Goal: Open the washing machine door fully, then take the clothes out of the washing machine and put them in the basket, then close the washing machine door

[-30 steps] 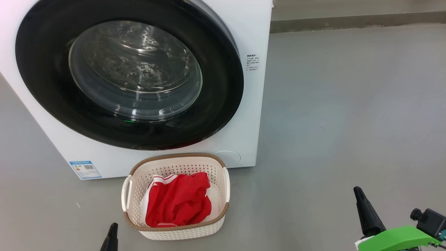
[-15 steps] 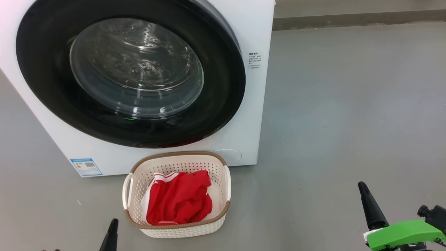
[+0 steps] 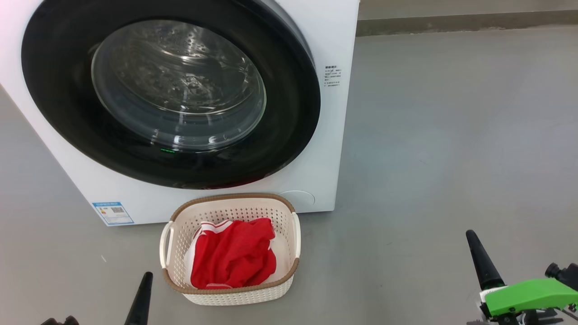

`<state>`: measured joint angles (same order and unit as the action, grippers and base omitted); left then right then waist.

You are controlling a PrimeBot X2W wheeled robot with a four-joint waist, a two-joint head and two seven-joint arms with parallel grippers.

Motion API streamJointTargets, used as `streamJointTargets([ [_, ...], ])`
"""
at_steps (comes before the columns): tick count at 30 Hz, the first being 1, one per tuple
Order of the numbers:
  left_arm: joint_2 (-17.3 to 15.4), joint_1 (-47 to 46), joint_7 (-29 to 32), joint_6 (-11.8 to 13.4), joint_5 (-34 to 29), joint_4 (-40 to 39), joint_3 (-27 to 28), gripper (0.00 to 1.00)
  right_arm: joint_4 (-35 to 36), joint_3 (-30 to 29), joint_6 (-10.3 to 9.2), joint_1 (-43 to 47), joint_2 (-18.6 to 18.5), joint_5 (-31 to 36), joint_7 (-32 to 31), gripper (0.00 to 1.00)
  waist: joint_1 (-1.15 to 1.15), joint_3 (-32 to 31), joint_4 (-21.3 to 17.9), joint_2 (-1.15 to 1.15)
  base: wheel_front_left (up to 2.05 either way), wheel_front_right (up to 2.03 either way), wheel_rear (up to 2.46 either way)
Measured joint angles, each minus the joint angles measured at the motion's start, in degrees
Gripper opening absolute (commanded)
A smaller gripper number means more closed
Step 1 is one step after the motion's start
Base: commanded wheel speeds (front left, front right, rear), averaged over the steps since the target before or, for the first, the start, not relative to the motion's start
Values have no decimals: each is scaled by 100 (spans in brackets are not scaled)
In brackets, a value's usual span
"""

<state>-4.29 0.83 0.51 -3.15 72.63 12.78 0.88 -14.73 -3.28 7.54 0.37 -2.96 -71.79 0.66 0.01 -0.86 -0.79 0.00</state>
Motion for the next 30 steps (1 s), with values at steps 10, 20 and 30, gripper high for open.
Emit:
streamJointTargets([
  [10, 54, -135, 160, -93, 550, 60, 103, 0, -8, -94, 0, -96, -7, -617, -177, 0, 0, 31, 24, 0, 0, 0, 0],
  [20, 122, -272, 325, -203, 1145, 127, 197, 0, -30, -160, -1, -228, -13, -1234, -326, 0, 0, 62, 48, 0, 0, 0, 0],
  [30, 153, -356, 498, -314, 1709, 218, 291, 0, -51, -214, -1, -339, -15, -1871, -501, 0, 0, 93, 71, 0, 0, 0, 0],
])
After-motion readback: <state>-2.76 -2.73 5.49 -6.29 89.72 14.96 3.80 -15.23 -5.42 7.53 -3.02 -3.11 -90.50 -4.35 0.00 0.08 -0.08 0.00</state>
